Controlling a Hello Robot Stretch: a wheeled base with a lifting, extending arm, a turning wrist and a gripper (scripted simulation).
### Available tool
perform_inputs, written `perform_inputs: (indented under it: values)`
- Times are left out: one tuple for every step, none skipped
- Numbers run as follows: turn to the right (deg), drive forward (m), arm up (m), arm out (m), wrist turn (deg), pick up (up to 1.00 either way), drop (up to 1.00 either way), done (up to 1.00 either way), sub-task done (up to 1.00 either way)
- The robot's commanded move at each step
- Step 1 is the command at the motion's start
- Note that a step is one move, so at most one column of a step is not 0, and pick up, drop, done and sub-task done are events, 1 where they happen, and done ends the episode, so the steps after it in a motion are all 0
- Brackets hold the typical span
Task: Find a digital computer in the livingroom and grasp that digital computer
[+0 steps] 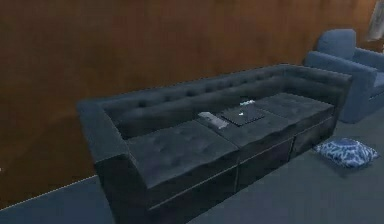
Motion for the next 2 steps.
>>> perform_inputs:
  values:
    - [24.0, 0.00, 0.00, 0.00, 0.0, 0.00, 0.00, 0.00, 0.00]
    - [0.0, 0.85, 0.00, 0.00, 0.0, 0.00, 0.00, 0.00, 0.00]
